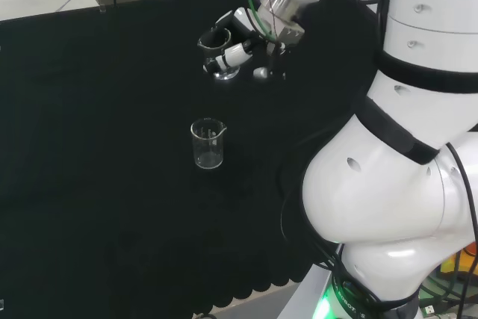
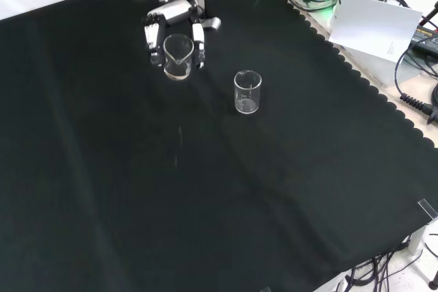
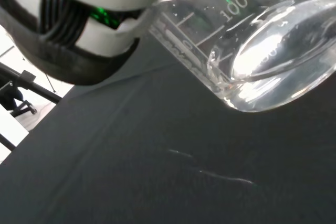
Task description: Pour the water from the handheld beaker into the one on the table.
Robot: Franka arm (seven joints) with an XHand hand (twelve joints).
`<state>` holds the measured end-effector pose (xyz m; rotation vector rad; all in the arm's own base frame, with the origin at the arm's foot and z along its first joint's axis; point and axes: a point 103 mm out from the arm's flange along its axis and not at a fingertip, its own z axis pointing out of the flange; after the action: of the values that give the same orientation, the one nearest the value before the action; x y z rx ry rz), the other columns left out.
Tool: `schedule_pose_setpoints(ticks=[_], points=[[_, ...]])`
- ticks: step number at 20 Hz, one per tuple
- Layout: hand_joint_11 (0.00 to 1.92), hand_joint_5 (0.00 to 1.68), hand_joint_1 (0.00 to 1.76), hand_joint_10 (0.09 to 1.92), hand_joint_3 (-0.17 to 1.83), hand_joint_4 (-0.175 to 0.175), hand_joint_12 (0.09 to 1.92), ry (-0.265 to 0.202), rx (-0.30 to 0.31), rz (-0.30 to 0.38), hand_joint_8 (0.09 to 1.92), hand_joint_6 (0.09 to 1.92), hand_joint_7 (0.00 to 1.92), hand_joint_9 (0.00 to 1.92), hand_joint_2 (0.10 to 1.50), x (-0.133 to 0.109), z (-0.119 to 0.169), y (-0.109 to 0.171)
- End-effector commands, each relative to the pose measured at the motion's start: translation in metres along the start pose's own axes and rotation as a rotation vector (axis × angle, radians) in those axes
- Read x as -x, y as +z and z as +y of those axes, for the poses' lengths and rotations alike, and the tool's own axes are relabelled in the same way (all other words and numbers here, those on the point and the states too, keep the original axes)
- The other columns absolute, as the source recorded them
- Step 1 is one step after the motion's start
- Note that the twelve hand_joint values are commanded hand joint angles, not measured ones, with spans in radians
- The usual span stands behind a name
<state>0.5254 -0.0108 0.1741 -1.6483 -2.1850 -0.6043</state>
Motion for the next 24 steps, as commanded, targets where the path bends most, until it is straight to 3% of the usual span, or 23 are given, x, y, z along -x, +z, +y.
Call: schedule_pose_setpoints(ticks=[1,6,12,17,24], points=[[1.36,1.32,1.32,0.12,0.64,-0.175,0.64,0.029,-0.081,-0.075,0.51,0.54,1.38,1.74,0.64,-0.018,-0.043,-0.03],[1.36,1.32,1.32,0.13,0.64,-0.175,0.65,0.04,-0.159,-0.12,0.53,0.55,1.37,1.75,0.64,-0.037,-0.071,-0.043],[1.36,1.3,1.32,0.15,0.68,-0.175,0.65,0.053,-0.289,-0.232,0.57,0.59,1.36,1.75,0.62,-0.058,-0.107,-0.03],[1.36,1.3,1.32,0.16,0.69,-0.175,0.66,0.076,-0.381,-0.289,0.58,0.6,1.36,1.75,0.62,-0.063,-0.119,-0.012],[1.36,1.29,1.32,0.21,0.72,-0.175,0.66,0.075,-0.453,-0.363,0.62,0.64,1.34,1.74,0.61,-0.069,-0.128,0.001]])
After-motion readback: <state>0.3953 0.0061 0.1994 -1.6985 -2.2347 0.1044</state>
